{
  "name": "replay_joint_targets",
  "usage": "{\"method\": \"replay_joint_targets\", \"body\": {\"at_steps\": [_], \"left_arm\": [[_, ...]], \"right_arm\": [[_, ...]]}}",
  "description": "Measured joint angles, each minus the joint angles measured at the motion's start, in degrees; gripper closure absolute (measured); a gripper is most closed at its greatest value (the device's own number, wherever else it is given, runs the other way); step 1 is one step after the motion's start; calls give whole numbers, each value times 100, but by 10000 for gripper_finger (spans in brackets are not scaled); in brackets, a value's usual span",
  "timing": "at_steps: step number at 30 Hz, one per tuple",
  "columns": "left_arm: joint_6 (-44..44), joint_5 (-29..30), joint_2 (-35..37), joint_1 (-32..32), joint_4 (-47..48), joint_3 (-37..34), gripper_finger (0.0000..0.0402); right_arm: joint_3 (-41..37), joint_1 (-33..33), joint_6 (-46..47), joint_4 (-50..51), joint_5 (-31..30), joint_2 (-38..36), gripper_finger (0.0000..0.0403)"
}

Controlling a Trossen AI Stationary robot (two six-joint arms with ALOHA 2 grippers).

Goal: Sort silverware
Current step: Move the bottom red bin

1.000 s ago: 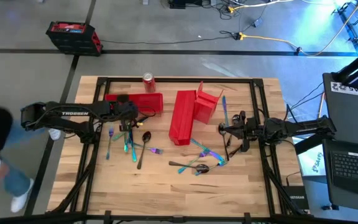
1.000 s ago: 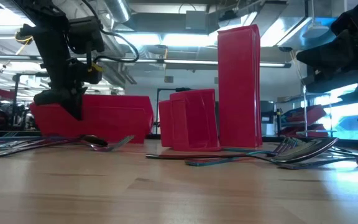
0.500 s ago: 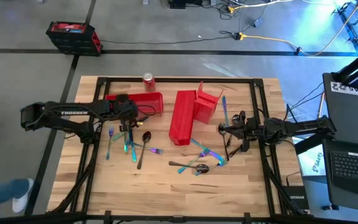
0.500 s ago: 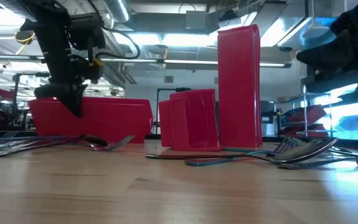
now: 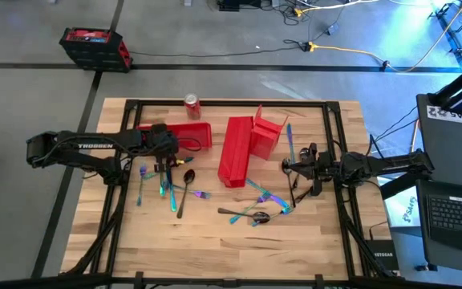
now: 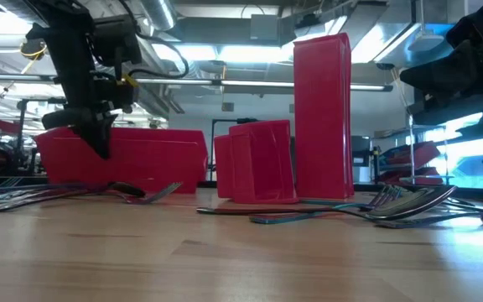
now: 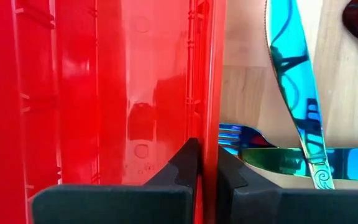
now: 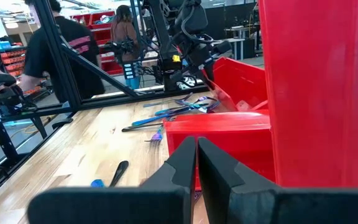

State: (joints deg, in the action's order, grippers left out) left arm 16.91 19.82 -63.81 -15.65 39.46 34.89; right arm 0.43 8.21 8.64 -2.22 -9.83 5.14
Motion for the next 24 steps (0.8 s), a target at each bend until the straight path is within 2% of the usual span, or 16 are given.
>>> {"method": "replay_joint_targets", "body": {"at_steps": [12,24], "left_arm": [[168,-418,4,-14,24,7,401],[461,-143,0,-64,-2,4,401]], "right_arm": [[-1,0,2,-2,1,1,403],[-1,-1,0,-1,-1,0,403]]}}
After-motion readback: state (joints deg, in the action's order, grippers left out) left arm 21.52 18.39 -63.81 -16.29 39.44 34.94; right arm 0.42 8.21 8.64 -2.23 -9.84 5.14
